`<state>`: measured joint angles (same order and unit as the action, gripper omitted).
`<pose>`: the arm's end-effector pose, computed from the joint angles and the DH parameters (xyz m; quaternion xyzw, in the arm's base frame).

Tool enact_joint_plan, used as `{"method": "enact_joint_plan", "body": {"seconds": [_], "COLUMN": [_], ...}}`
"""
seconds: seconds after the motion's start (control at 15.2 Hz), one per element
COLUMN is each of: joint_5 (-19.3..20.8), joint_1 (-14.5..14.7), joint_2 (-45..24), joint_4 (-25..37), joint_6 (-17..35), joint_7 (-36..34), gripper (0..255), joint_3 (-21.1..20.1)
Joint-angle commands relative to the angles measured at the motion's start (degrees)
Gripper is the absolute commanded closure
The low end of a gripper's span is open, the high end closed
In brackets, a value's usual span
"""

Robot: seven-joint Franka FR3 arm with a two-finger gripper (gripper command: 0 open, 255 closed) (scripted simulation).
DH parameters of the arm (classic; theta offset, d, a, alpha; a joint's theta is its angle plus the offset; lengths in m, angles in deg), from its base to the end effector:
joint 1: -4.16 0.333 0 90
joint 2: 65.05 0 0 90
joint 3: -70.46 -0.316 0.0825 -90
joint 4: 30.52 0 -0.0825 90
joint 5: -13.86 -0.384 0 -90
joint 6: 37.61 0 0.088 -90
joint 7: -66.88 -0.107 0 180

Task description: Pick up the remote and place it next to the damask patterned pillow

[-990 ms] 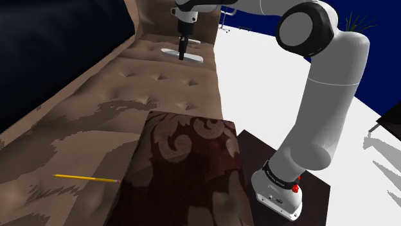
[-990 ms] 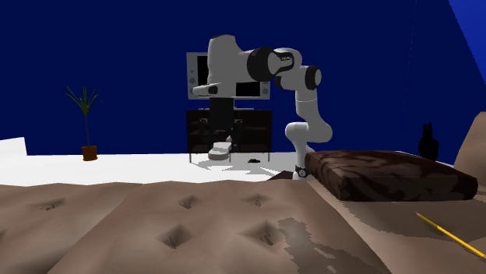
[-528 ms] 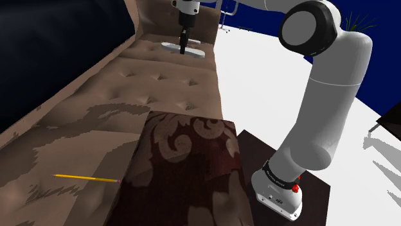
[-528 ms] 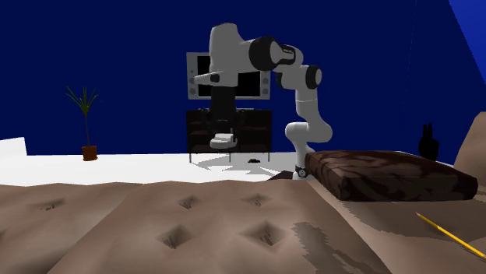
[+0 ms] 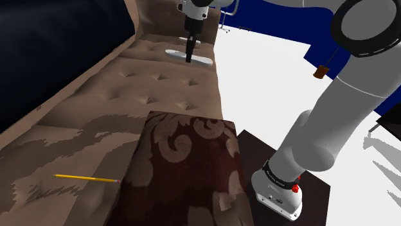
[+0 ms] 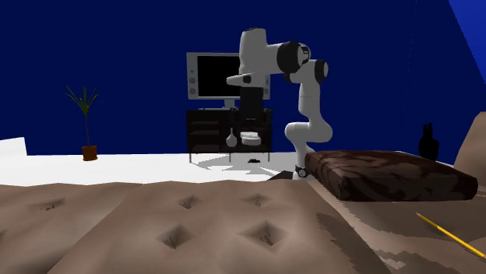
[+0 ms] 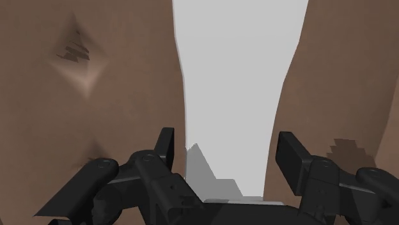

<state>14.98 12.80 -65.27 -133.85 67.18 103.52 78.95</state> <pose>0.5666 0.0000 0.5339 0.9480 0.3178 0.0072 0.0127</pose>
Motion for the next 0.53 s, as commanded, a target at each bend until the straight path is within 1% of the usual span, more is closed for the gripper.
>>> {"method": "enact_joint_plan", "body": {"seconds": [0.0,0.46], "joint_5": [0.7,1.4], "joint_1": [0.9,3.2], "joint_2": [4.3,17.8], "joint_4": [-4.8,-18.9], "joint_6": [0.5,1.0], "joint_7": [-1.9,-8.4], "gripper": [255,255], "joint_3": [-0.8,-4.6]}}
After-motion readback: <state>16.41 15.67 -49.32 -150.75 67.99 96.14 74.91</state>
